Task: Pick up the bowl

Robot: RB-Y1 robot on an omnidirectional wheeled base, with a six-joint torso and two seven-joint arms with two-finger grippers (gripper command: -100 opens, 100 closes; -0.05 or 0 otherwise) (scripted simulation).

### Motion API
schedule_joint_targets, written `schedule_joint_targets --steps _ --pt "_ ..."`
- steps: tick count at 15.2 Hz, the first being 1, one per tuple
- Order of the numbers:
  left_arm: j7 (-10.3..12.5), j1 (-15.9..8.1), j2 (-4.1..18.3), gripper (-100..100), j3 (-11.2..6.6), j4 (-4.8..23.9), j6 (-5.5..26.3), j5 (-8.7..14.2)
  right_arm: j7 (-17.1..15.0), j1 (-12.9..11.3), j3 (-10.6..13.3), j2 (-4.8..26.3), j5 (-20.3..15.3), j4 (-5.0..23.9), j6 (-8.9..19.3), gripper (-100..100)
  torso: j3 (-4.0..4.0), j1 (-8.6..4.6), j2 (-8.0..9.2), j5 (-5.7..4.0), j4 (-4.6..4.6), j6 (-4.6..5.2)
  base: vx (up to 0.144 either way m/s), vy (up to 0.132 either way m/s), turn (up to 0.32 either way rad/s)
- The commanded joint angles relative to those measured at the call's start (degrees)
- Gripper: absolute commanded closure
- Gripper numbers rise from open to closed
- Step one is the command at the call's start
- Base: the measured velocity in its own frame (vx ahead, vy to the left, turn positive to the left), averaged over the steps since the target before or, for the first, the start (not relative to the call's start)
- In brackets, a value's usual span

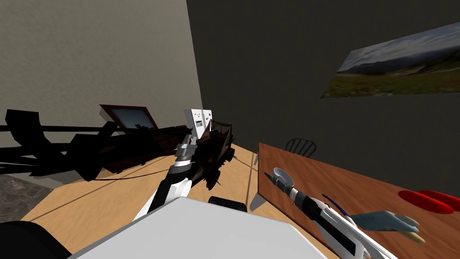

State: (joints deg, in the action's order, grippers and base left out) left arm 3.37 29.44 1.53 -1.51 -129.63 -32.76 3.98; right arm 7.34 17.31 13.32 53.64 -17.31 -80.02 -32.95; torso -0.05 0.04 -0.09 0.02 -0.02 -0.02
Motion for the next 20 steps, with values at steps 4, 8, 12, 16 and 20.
schedule_joint_targets --steps 4,8,12,16,20 --pt "0.00 0.00 0.00 0 0.00 0.00 0.00 0.00 1.63 -0.64 1.96 4.02 -2.41 5.91 -0.99 -100 -0.04 -0.01 -0.07 0.00 -0.01 0.00 0.034 0.010 0.133" --pt "0.00 0.01 0.00 0 0.00 0.00 0.00 0.00 3.57 -1.28 4.42 7.94 -5.23 11.22 -2.11 -100 -0.02 -0.03 -0.04 -0.02 -0.01 0.02 0.032 0.004 0.111" --pt "0.00 0.01 0.00 0 0.00 0.00 0.00 0.00 4.52 -1.53 5.71 9.66 -6.62 14.83 -2.69 -100 -0.08 -0.05 -0.13 -0.01 -0.03 0.00 0.048 -0.002 0.127" --pt "0.00 0.00 0.00 0 0.00 0.00 0.00 0.00 6.37 -1.88 8.38 12.60 -9.32 19.49 -3.87 -100 -0.02 -0.02 -0.03 -0.01 -0.01 0.00 0.028 0.003 0.113" --pt "0.00 0.01 0.00 0 -0.01 0.00 0.00 0.00 7.25 -1.97 9.76 13.79 -10.64 22.23 -4.47 -100 -0.02 -0.02 -0.03 -0.02 -0.01 0.04 0.034 0.003 0.069"
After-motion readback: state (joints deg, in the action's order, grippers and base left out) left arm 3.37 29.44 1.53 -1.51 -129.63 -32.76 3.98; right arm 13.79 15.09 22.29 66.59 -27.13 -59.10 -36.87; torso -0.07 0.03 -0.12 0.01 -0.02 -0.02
